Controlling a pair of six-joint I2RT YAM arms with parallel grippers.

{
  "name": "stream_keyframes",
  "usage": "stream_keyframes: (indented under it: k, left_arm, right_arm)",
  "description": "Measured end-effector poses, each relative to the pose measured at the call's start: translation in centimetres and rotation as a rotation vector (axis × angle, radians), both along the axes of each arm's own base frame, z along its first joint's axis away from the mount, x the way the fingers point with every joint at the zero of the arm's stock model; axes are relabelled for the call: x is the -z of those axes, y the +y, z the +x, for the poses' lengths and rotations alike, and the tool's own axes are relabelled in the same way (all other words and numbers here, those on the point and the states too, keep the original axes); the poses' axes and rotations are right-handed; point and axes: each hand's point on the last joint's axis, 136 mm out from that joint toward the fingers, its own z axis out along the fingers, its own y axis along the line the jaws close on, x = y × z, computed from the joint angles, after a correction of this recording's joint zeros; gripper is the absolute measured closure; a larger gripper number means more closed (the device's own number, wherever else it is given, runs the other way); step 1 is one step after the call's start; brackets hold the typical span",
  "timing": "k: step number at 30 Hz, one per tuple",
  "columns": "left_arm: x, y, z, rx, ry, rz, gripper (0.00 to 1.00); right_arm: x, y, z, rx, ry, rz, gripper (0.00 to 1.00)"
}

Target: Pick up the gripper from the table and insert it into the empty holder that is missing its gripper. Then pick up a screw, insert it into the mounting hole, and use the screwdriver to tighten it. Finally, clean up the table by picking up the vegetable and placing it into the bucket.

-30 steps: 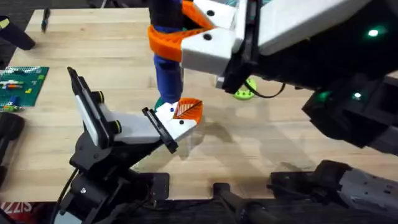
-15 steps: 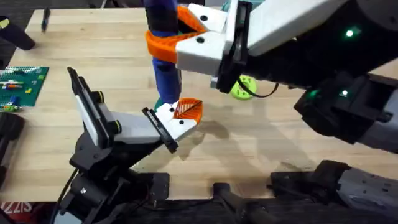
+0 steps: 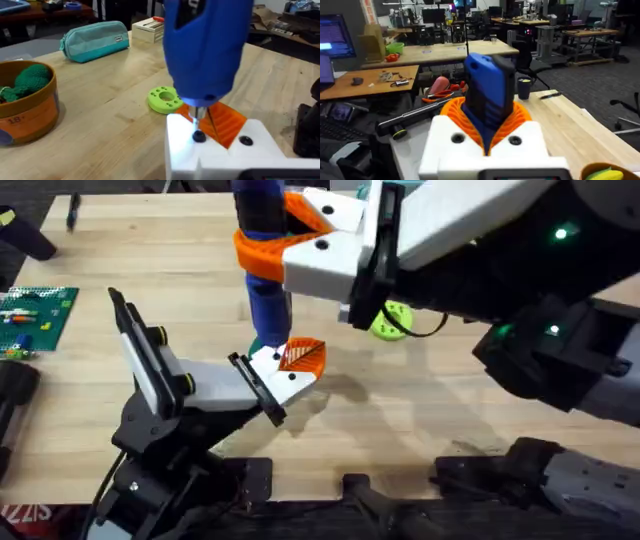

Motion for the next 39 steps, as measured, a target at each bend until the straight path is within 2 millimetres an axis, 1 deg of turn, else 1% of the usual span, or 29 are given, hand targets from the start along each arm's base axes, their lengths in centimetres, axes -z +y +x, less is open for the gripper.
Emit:
stream_keyframes:
  k: [8, 16, 39]
  left_arm:
    - [0.00, 0.00, 0.00, 0.000, 0.000, 0.000, 0.993]
    - [0.00, 0.00, 0.00, 0.000, 0.000, 0.000, 0.994]
    - [0.00, 0.00, 0.00, 0.000, 0.000, 0.000, 0.993]
  right_arm:
    - [0.31, 0.08, -0.01, -0.001, 0.010, -0.010, 0.969]
    - [0.31, 0.43, -0.59, -0.019, 0.010, -0.010, 0.969]
    - [0.34, 0.06, 0.03, 0.000, 0.011, -0.011, 0.969]
